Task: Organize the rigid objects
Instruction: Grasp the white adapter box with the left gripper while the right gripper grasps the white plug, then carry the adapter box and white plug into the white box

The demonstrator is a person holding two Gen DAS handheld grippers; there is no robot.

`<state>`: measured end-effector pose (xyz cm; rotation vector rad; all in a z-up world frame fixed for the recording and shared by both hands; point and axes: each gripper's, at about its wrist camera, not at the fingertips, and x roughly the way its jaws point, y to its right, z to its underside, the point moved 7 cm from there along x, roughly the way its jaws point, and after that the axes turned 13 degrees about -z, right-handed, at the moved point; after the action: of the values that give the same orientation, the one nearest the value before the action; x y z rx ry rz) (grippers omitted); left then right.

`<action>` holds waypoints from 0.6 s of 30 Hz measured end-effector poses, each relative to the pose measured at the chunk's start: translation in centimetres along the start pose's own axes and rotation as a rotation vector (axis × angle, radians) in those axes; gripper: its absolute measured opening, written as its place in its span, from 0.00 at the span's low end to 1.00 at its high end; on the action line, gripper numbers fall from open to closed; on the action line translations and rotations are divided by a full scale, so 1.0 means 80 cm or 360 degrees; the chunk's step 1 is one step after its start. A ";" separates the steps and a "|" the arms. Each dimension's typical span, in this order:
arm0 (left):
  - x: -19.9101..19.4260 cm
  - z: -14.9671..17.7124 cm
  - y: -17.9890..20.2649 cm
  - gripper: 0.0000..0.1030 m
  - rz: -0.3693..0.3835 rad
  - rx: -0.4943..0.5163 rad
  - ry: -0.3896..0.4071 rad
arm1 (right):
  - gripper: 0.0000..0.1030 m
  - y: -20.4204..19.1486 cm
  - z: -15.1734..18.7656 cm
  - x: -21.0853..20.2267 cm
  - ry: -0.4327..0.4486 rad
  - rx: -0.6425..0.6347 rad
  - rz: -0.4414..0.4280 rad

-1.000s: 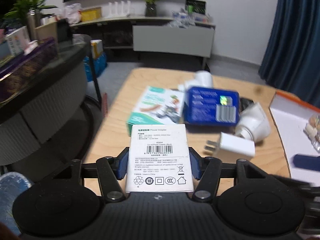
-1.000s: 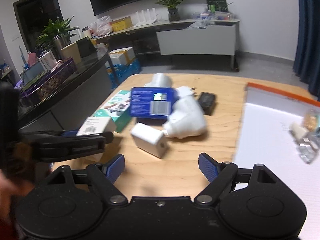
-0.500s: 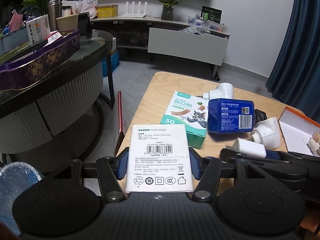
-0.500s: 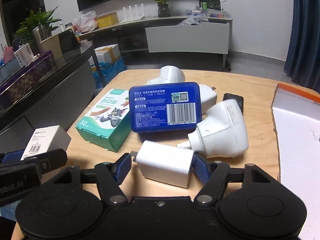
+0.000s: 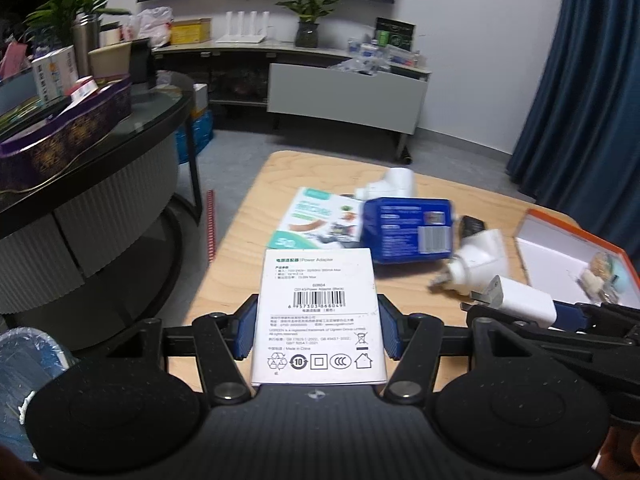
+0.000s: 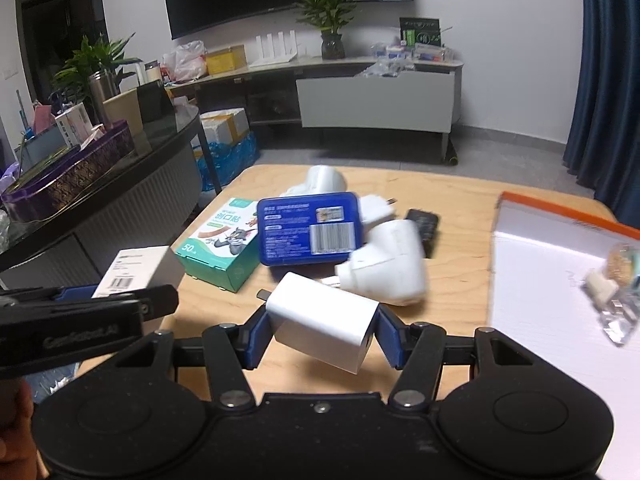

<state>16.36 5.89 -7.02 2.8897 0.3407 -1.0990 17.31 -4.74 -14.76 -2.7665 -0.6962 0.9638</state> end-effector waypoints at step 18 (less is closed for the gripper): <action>-0.040 0.014 0.107 0.57 0.0266 0.0164 0.0017 | 0.65 0.082 0.025 -0.115 0.0105 0.0138 0.0231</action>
<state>15.12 -3.23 -6.16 2.9478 0.0427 -1.1048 12.25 -14.87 -12.97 -2.7894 -0.4381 0.8998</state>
